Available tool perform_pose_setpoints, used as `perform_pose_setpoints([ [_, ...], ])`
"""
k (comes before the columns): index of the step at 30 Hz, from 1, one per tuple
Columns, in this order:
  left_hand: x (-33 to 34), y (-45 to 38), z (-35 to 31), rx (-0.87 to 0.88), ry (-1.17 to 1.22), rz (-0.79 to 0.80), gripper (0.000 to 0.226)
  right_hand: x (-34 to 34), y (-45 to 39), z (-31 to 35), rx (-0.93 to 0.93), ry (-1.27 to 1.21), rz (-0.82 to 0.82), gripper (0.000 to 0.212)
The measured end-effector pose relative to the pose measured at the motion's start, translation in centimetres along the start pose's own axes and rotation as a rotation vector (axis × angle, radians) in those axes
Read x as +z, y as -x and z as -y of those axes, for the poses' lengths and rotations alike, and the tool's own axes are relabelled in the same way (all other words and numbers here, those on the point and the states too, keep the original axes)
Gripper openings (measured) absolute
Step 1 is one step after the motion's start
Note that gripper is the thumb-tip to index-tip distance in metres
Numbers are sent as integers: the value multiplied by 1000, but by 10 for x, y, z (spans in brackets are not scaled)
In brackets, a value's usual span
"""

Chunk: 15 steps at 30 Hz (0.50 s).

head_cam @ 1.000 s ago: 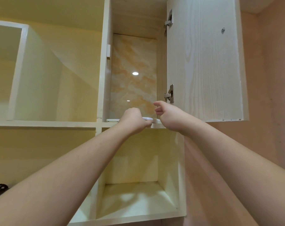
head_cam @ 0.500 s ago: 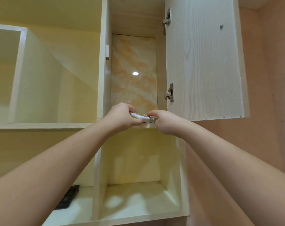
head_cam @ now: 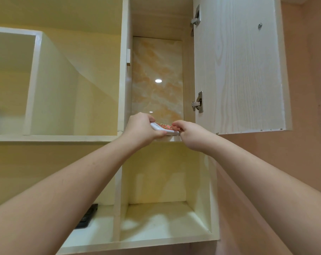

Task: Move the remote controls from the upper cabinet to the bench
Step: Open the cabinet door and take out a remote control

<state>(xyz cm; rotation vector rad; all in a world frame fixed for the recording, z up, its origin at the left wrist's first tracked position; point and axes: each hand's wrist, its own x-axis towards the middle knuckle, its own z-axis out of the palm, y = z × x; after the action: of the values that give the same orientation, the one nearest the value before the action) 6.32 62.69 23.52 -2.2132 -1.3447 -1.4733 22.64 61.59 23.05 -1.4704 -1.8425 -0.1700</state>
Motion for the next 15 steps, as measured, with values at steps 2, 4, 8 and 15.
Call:
perform_pose_setpoints([
  [2,-5,2,4,29,33,-51,49,0,-2,-3,42,-115,-44,57],
  [4,-10,5,9,32,89,-67,55,1,-4,-5,69,-217,-87,57],
  [8,-21,11,24,2,207,-57,54,5,-8,-4,71,-350,-128,47],
  [15,-39,20,56,-117,500,20,39,9,-5,4,67,-681,5,53],
])
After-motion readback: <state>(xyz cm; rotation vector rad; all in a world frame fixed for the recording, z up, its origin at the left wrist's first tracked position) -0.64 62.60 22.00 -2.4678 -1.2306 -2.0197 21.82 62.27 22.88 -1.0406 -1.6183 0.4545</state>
